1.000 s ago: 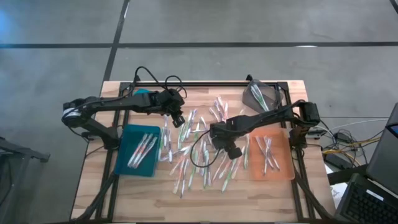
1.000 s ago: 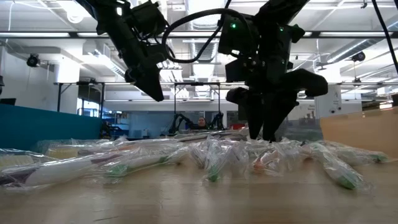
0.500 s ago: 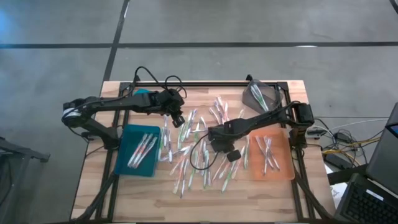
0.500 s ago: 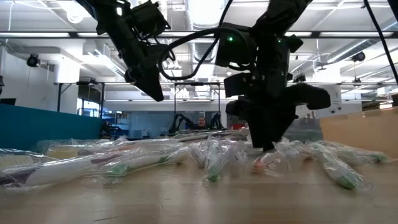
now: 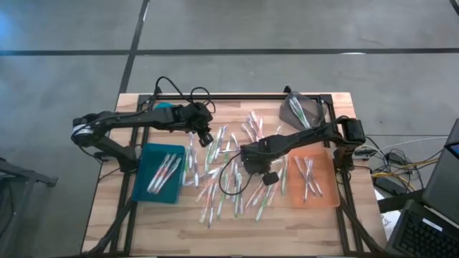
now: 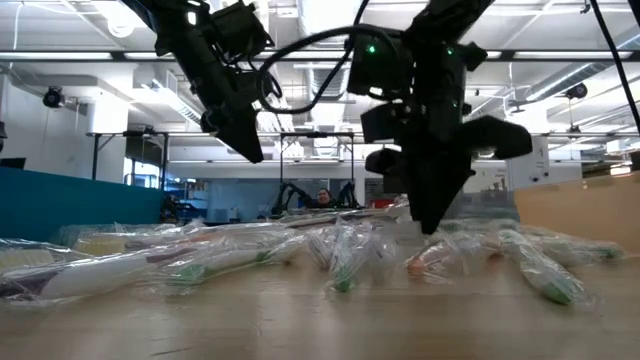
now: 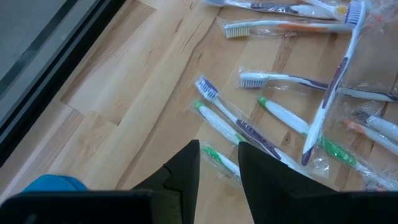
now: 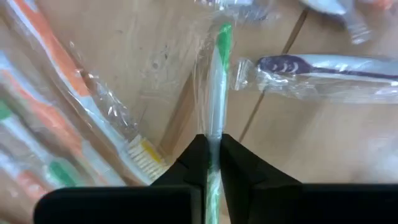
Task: Pick & Place Toothbrushes
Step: Put the green toothbrush into the black bin
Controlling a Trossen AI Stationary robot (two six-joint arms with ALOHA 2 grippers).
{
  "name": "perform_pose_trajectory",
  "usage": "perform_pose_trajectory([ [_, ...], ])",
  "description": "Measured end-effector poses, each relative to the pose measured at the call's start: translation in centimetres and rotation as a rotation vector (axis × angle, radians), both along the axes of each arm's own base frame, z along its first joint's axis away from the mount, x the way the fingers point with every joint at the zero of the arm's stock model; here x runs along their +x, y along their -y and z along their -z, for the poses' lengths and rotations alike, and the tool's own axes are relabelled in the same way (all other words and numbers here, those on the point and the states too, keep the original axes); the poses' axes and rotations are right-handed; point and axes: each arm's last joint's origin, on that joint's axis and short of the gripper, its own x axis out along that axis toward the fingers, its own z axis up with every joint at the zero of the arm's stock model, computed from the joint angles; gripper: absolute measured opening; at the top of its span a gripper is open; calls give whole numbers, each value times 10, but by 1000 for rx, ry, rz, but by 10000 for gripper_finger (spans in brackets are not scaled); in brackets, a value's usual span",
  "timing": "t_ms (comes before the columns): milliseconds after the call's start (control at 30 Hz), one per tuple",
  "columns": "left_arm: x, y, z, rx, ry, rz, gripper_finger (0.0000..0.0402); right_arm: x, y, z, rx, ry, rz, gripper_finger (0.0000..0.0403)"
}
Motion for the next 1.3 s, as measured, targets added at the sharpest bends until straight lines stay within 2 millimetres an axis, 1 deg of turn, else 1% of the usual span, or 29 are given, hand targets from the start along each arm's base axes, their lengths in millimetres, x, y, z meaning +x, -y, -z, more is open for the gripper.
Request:
perform_pose_trajectory([
  [167,0,0,0,0,0,-1,115,2,0,-19,-6,-1,2,32],
  [367,0,0,0,-2,1,-3,115,1,0,-48,-14,22,-20,18],
  [500,0,0,0,-3,1,-3,115,-5,0,-67,-38,77,-87,18],
  [567,0,0,0,-4,2,-6,115,-10,-2,-75,-108,98,-149,18],
  [667,0,0,0,-16,10,-23,115,-19,-6,-83,-280,87,-232,18],
  [833,0,0,0,-58,36,-79,115,-31,-13,-93,-542,4,-418,18],
  [1033,3,-1,-1,-104,93,-131,115,-31,-25,-97,-733,8,-485,18],
  [1133,10,0,0,-167,150,-64,115,-29,-35,-97,-817,36,-537,14],
  [1300,25,2,1,-295,264,94,115,-24,-50,-93,-879,143,-592,14],
])
